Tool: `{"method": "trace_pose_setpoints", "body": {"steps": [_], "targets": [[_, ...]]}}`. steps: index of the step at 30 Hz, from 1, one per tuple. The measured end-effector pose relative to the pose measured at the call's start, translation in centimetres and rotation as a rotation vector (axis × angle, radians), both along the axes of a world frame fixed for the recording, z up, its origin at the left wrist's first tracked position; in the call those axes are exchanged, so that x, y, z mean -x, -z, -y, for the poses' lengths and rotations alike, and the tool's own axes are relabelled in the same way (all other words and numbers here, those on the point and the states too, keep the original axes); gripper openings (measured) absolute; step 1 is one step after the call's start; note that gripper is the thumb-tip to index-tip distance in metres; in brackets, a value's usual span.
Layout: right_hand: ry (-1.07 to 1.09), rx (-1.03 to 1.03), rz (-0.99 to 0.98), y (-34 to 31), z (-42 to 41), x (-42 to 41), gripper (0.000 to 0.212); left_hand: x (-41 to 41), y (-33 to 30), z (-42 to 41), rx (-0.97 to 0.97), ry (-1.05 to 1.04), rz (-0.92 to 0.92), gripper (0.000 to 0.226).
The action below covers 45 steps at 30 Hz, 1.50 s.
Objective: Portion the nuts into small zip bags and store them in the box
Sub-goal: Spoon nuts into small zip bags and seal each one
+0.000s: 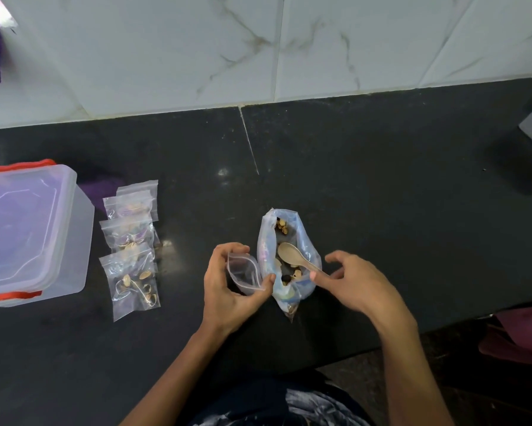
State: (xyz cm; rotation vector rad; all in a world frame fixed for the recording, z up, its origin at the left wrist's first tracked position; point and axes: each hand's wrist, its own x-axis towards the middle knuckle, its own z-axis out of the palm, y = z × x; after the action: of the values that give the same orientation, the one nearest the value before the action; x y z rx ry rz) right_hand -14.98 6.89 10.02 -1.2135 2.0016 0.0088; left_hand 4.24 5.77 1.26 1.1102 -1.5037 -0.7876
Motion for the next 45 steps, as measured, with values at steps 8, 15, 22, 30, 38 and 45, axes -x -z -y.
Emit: {"method": "trace_pose_setpoints", "body": {"steps": [8, 15, 22, 30, 38, 45], "targets": [[0.057, 0.437, 0.194, 1.4, 0.4, 0.7, 0.005, 0.7, 0.9, -1.4, -0.001, 0.038, 0.051, 0.063], [-0.070, 0.547, 0.280, 0.3, 1.8, 2.0, 0.012, 1.1, 0.9, -1.8, 0.005, 0.075, 0.063, 0.073], [-0.495, 0.342, 0.222, 0.1, 4.7, 1.4, 0.031, 1.2, 1.6, -1.7, -0.146, 0.153, 0.187, 0.089], [-0.511, 0.111, 0.324, 1.1, 8.3, 1.2, 0.030, 1.3, 1.1, -2.0, -0.197, 0.156, 0.207, 0.085], [-0.168, -0.028, 0.463, 2.3, 7.1, 1.2, 0.031, 1.2, 1.0, -2.1, -0.227, 0.148, 0.197, 0.088], [0.220, -0.049, 0.512, 4.0, 4.9, 0.3, 0.028, 1.3, 0.7, -2.2, -0.193, 0.142, 0.174, 0.085]]}}
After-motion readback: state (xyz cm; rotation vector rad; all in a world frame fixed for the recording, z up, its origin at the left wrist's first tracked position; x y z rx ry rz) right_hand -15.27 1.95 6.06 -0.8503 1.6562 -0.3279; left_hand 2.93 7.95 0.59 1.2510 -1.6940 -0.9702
